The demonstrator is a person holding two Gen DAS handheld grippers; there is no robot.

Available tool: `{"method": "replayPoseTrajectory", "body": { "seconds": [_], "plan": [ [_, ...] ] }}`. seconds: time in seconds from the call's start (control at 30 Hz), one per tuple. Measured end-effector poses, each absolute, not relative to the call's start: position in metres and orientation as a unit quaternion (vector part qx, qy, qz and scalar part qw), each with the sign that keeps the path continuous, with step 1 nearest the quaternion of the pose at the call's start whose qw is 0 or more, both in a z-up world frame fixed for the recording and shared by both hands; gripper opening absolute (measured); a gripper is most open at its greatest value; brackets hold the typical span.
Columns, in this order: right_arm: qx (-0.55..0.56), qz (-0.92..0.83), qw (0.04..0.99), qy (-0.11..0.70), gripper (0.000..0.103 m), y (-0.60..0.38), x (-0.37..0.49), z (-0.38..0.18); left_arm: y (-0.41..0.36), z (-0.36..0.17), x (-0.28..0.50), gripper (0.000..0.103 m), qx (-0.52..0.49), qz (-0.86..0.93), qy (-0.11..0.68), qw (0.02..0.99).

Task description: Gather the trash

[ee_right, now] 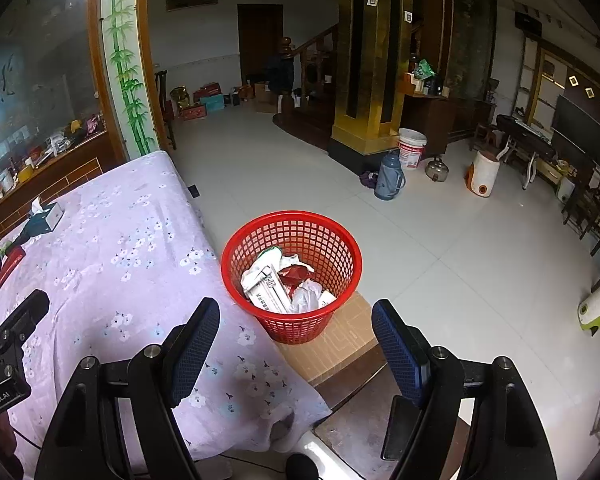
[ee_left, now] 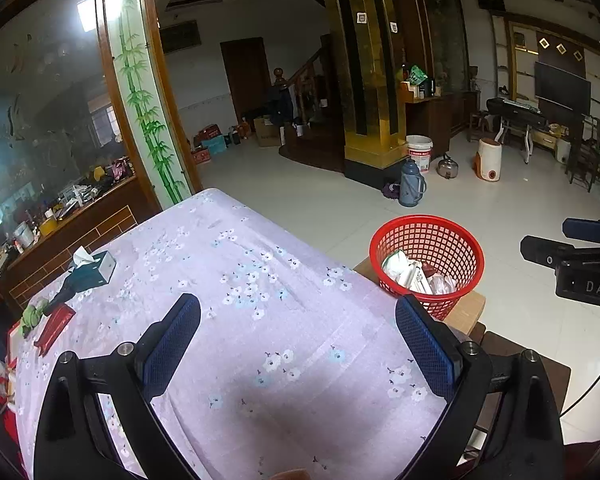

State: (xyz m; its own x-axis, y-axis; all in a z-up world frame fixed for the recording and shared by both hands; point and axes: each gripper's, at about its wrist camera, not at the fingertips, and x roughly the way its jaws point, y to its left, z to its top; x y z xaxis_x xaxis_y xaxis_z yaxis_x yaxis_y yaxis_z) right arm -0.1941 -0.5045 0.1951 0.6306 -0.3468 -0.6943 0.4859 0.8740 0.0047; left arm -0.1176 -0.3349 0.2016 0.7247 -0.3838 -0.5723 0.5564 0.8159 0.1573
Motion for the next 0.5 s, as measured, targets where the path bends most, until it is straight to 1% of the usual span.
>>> {"method": "replayPoseTrajectory", "body": {
  "seconds": [0.5],
  "plan": [
    [0.095,-0.235,0.894,0.369,0.082,-0.5055,-0.1922,0.1915,-0.3348,0.1973,-0.1222,0.097,0.163,-0.265,0.271,0.911]
  ]
}}
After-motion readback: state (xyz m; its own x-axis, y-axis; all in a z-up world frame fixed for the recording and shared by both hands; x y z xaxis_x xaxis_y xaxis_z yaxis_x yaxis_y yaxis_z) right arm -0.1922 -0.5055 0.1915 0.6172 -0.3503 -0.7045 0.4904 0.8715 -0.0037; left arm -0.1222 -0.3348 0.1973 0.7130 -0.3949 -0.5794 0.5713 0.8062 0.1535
